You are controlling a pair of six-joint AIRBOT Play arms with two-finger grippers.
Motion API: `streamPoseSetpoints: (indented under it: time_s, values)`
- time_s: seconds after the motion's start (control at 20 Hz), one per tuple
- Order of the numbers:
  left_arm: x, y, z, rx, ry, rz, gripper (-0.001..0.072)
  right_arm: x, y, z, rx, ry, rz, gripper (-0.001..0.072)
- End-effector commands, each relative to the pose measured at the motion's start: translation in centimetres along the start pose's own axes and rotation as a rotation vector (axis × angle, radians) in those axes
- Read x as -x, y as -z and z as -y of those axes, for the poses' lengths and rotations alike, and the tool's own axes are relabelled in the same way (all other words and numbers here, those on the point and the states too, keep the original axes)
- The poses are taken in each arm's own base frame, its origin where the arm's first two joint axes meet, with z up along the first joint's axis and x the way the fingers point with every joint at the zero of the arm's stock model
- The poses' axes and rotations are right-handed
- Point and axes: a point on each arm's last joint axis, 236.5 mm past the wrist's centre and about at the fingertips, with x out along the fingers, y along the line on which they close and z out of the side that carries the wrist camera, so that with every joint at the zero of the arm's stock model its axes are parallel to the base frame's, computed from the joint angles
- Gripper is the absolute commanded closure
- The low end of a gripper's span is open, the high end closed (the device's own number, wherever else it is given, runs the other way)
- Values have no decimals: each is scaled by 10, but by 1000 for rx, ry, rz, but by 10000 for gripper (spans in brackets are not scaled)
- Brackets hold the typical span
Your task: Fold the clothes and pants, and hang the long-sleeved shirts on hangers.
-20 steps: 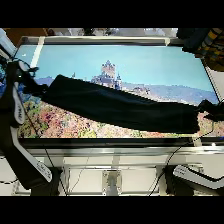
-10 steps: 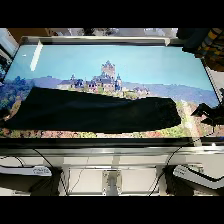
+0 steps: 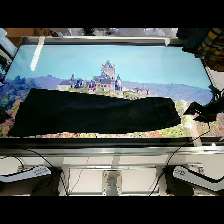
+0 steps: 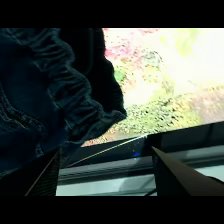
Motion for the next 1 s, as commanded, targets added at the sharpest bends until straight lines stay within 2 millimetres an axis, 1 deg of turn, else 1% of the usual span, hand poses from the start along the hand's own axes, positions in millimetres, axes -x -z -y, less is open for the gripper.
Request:
streamPoseSetpoints:
  time_s: [0.0,0.1,0.15,0.2,0.3,0.4,0.45,0.65,0.8,0.95]
  values:
    - [-7,-52,36,-75,50,189,316,-4,-13,-14,38,8,49,102]
    - [-20,-69,44,-132,18,231,316,-3,-17,-14,12,9,63,102]
    - [-29,-73,41,-164,-23,232,316,-3,-17,-14,5,9,63,102]
    - [-39,-74,35,-172,-70,217,317,-3,-17,-14,-4,9,62,102]
    - [-57,-67,16,-155,-153,166,317,-3,-15,-14,-13,8,57,102]
    - [-69,-62,3,-142,-186,134,317,-3,-15,-14,-23,7,56,102]
    - [-73,-63,-1,-146,-198,135,317,-4,-15,-14,-30,7,55,102]
    - [-80,-83,-10,-151,-227,212,318,-4,-12,-14,-49,5,42,102]
    - [-93,-86,-9,-124,-207,224,319,-4,-11,-15,-64,4,38,102]
    - [-109,-83,-10,-125,-202,206,319,-4,-11,-15,-70,4,38,102]
